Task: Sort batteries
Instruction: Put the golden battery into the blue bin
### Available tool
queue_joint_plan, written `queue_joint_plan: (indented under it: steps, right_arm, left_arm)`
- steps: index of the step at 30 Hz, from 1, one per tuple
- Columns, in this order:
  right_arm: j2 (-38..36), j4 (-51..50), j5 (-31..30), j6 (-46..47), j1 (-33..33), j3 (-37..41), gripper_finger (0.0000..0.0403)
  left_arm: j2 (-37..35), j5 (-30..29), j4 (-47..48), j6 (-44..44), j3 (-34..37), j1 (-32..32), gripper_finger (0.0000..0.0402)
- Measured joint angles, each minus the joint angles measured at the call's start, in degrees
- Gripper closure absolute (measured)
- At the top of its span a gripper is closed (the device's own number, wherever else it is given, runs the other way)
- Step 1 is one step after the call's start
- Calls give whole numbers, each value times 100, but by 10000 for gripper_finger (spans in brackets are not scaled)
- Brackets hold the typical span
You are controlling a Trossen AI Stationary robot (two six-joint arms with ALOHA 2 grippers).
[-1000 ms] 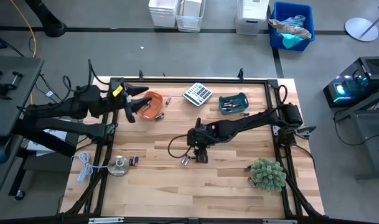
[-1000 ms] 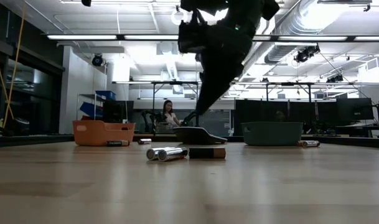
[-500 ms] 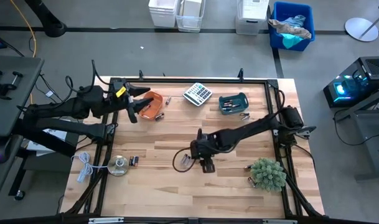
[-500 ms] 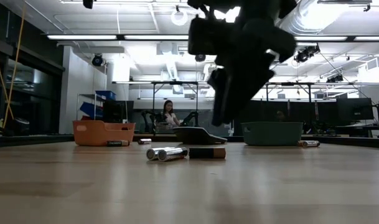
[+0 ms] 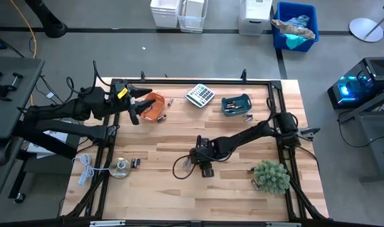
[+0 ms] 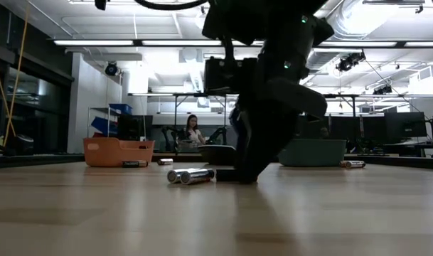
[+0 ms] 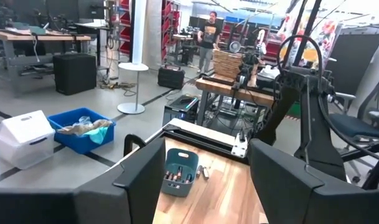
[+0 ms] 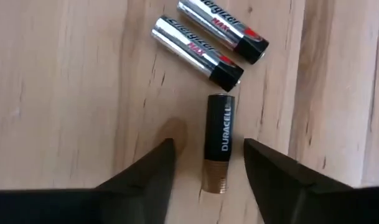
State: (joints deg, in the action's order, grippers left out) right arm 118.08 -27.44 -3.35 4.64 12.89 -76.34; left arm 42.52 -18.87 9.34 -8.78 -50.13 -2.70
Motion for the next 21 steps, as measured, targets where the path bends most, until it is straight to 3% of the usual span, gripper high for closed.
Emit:
queue_joint_plan:
  steps: [5, 8, 13, 15, 21]
  right_arm:
    - [-26, -167, -8, 490, -72, -32, 366]
    - [-182, -672, -28, 702, -243, -118, 368]
    - [-1105, -2016, -1078, 694, -890, 52, 368]
    - [-1658, -2387, -1394, 853, -1303, 452, 368]
    - [-3868, -2231, -1897, 2261, -2816, 2166, 368]
  left_arm:
    - [0, -1, -26, 104, 0, 0, 186]
    - [0, -72, -44, 149, 0, 0, 186]
    - [0, -248, -102, 280, 1, 0, 186]
    - [0, -254, -187, 302, 2, 0, 186]
    - [0, -251, -244, 302, 2, 0, 186]
